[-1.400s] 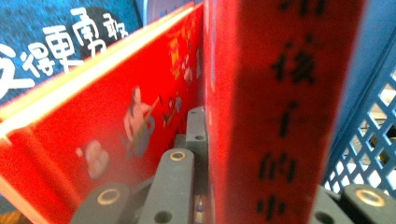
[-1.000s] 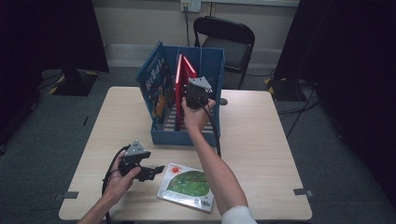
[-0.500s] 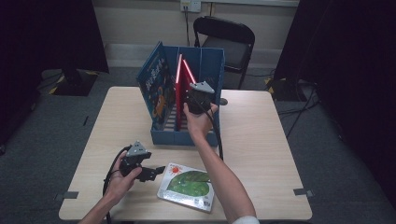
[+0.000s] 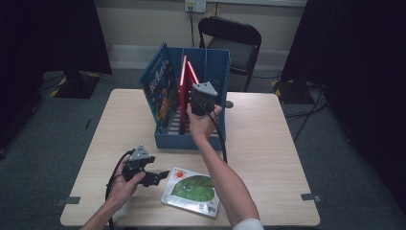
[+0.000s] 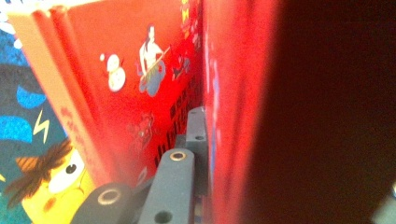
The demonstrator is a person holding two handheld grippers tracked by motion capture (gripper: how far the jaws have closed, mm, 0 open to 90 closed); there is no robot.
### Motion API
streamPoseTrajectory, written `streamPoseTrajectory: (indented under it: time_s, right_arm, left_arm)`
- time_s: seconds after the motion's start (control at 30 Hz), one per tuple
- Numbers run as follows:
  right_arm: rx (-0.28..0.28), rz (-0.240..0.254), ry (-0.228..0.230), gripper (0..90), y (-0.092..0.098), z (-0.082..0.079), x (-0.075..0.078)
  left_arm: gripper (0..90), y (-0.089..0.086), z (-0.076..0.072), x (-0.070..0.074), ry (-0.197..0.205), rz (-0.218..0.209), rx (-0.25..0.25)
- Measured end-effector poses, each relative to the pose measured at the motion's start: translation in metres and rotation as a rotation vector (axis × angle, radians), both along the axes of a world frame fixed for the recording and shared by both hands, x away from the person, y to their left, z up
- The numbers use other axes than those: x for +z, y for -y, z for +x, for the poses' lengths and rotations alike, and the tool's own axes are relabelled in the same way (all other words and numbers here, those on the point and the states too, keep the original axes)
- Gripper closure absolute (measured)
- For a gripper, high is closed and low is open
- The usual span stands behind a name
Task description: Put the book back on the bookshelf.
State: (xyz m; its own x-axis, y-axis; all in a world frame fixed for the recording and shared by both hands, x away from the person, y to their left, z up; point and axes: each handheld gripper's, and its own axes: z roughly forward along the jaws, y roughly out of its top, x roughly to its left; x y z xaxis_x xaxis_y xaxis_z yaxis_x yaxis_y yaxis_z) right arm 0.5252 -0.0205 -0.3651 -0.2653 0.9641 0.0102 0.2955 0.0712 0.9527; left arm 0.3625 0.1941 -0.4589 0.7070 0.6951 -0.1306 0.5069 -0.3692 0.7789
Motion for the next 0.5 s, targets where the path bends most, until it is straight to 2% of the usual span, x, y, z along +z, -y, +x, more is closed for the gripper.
streamPoseTrajectory:
  time_s: [0.23,0.5]
  right_arm:
    - [-0.019,0.028,0.005,80.2,0.0,0.009,0.003]
    - [-0.01,0.018,0.02,79.2,-0.004,-0.002,-0.003]
  left_arm:
    - [16.9,0.001,0.0,0.0,-0.003,-0.001,-0.001]
    - [17.0,0.001,0.0,0.0,-0.003,0.002,-0.003]
